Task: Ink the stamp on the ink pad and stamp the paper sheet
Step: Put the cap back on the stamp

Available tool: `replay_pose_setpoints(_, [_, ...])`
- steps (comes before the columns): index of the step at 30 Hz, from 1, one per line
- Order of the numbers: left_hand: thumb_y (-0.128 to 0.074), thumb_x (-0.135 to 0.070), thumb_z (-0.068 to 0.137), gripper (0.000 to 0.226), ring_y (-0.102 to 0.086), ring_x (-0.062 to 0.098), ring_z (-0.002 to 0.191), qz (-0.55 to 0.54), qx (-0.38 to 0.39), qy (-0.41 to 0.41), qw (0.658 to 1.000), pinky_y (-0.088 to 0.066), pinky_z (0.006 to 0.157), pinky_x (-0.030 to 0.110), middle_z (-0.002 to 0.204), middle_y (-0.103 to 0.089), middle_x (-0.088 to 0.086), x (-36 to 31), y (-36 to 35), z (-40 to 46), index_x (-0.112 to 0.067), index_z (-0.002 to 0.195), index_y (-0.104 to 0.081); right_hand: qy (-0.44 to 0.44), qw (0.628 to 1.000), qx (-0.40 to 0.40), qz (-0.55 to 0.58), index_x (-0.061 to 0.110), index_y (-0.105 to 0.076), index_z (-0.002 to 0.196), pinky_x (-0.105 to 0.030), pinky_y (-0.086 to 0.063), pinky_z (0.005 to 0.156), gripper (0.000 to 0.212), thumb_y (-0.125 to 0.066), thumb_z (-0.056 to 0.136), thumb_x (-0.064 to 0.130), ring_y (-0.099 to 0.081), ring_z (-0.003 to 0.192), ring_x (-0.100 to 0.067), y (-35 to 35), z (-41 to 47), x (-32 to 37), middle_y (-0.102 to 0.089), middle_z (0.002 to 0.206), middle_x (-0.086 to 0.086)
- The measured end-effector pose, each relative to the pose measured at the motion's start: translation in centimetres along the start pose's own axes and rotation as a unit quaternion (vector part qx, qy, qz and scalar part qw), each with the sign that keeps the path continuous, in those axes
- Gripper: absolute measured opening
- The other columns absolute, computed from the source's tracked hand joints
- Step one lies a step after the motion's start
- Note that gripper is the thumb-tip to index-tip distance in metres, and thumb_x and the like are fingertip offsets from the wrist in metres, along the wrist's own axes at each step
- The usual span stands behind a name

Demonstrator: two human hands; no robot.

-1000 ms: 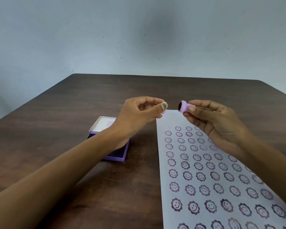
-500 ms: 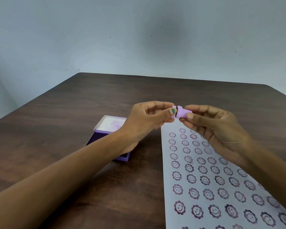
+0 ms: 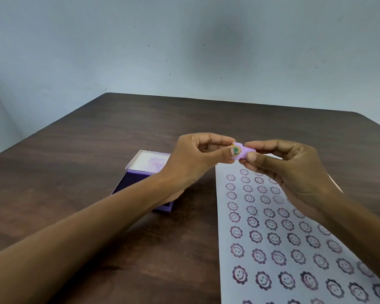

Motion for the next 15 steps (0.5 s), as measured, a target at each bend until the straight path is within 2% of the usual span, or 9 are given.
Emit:
replay_pose_setpoints(6, [-0.072, -0.015, 0.078, 0.026, -0.072, 0.012, 0.081, 0.029, 0.002, -0.026, 0.999, -0.055, 0.069, 0.017, 0.094, -0.074, 0.002, -0.2, 0.0, 0.1, -0.009, 0.103, -0.069, 0.022, 0.999, -0.009, -0.032, 0.014, -0.07, 0.094, -0.034, -0.058, 0.077, 0.036, -0.072, 0.059, 0.022, -0.071, 0.084, -0.025, -0.1, 0.0, 0.3, -0.074, 0.094, -0.009])
replay_pose_setpoints(9, [-0.072, -0.014, 0.078, 0.026, -0.072, 0.014, 0.08, 0.042, 0.001, -0.055, 0.998, -0.053, 0.067, 0.015, 0.093, -0.074, 0.003, -0.8, 0.0, 0.2, -0.008, 0.103, -0.07, 0.036, 0.999, -0.006, -0.027, 0.011, -0.069, 0.096, -0.029, -0.059, 0.074, 0.035, -0.071, 0.061, 0.018, -0.071, 0.082, -0.024, 0.0, 0.1, 0.8, -0.074, 0.092, -0.009])
replay_pose_setpoints(12, [-0.069, -0.021, 0.081, 0.027, -0.069, 0.012, 0.088, 0.115, -0.006, -0.097, 0.989, -0.054, 0.073, 0.016, 0.1, -0.073, 0.002, -1.7, 0.1, 0.4, -0.009, 0.106, -0.07, 0.049, 0.998, -0.01, -0.032, 0.011, -0.069, 0.096, -0.031, -0.058, 0.077, 0.035, -0.071, 0.062, 0.02, -0.071, 0.084, -0.024, 0.2, 0.1, 1.1, -0.074, 0.094, -0.009])
replay_pose_setpoints(15, [-0.061, -0.038, 0.086, 0.036, -0.061, 0.005, 0.103, 0.249, 0.024, -0.111, 0.962, -0.051, 0.088, 0.021, 0.115, -0.067, -0.006, -1.9, 0.2, 0.6, -0.019, 0.116, -0.064, 0.054, 0.997, -0.041, -0.046, 0.011, -0.069, 0.097, -0.038, -0.057, 0.083, 0.031, -0.073, 0.067, 0.017, -0.07, 0.086, -0.024, 1.2, 0.4, 0.8, -0.073, 0.095, -0.01])
Point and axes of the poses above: each hand's wrist, its own z-axis towards the middle knuckle, its own y-axis out of the back of the hand, x = y × z, the point moved 8 cm from there along z, towards the middle knuckle
